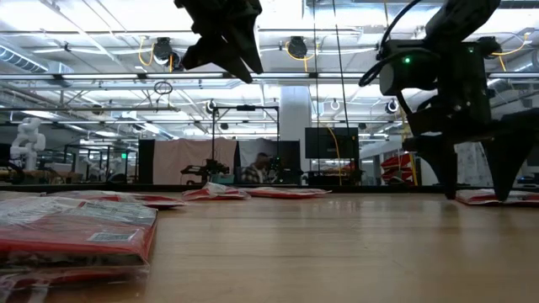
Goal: Sort popcorn bags into baskets
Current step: Put the popcorn bag into the transparent bin
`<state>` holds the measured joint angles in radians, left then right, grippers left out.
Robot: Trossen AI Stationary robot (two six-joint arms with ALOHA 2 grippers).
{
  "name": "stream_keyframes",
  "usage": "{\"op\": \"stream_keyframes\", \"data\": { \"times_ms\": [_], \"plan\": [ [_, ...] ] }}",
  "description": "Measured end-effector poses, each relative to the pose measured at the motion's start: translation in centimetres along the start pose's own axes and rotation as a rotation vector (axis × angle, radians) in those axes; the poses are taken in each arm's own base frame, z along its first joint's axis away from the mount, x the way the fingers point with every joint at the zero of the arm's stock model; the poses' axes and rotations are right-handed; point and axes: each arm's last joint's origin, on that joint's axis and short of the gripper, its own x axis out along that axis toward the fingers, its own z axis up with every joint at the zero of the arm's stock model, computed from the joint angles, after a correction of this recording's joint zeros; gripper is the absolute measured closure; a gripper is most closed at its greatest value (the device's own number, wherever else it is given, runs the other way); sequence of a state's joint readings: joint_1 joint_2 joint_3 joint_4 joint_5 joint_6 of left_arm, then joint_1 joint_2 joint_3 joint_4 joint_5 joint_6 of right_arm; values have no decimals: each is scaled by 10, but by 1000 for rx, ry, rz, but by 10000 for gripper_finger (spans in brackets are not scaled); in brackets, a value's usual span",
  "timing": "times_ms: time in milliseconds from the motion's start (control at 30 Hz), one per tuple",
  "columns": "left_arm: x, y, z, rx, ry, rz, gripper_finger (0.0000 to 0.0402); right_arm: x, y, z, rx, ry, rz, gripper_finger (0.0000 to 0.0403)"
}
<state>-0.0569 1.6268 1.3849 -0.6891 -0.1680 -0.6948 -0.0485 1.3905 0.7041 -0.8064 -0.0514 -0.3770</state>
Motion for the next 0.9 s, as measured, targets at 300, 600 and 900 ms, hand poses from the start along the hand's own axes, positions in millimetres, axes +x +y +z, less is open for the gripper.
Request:
{"op": "stream_keyframes", "data": {
  "times_ms": [300, 600, 900],
  "plan": [
    [0, 0, -1, 34, 5, 4, 284, 11, 9, -2, -49, 4, -41, 239],
    [0, 1, -1, 69, 15, 11, 284, 7, 14, 3, -61, 2, -57, 395],
    [0, 1, -2, 98, 20, 3, 284, -24, 9, 29, 202, -120, -45, 402]
  ]
}}
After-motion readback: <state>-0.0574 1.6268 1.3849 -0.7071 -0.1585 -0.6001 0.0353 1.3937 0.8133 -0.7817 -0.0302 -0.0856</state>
